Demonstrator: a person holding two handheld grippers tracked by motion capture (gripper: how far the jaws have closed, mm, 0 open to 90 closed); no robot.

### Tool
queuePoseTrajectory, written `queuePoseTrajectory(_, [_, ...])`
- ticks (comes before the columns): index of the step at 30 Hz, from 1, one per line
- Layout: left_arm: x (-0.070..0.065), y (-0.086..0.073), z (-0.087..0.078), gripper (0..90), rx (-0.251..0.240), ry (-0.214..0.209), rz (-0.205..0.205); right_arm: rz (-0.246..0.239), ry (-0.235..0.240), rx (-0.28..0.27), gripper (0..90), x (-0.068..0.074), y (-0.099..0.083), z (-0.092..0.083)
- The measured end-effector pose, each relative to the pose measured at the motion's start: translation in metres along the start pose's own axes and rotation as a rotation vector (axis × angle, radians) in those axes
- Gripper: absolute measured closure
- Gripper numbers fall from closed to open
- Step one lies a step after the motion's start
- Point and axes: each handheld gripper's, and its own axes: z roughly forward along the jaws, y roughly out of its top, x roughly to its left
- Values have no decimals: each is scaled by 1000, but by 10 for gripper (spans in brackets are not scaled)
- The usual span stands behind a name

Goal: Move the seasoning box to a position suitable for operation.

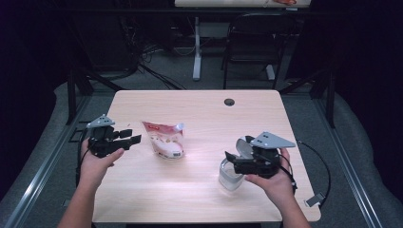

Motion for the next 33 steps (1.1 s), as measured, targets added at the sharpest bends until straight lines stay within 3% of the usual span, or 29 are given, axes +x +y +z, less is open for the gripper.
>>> queuePoseTrajectory(3, [0,5,5,495,-11,10,18,-54,3,-1,221,12,7,16])
queuePoseTrajectory(6, [6,5,10,503,-26,-4,4,-73,21,-13,314,18,14,32])
queuePoseTrajectory(9, [10,3,15,532,-36,-27,-19,-62,69,-27,468,20,20,47])
queuePoseTrajectory(12, [11,4,20,537,-37,-27,10,-24,127,-30,542,20,25,62])
queuePoseTrajectory(15, [12,5,26,540,-35,-28,14,-9,149,-26,561,21,29,78])
queuePoseTrajectory(22, [12,5,33,587,-63,-89,11,21,178,26,599,22,31,113])
queuePoseTrajectory(29, [14,4,33,650,-57,-86,9,-15,180,56,615,33,36,132])
queuePoseTrajectory(33, [14,4,32,687,-52,-79,13,-5,188,52,624,35,38,141])
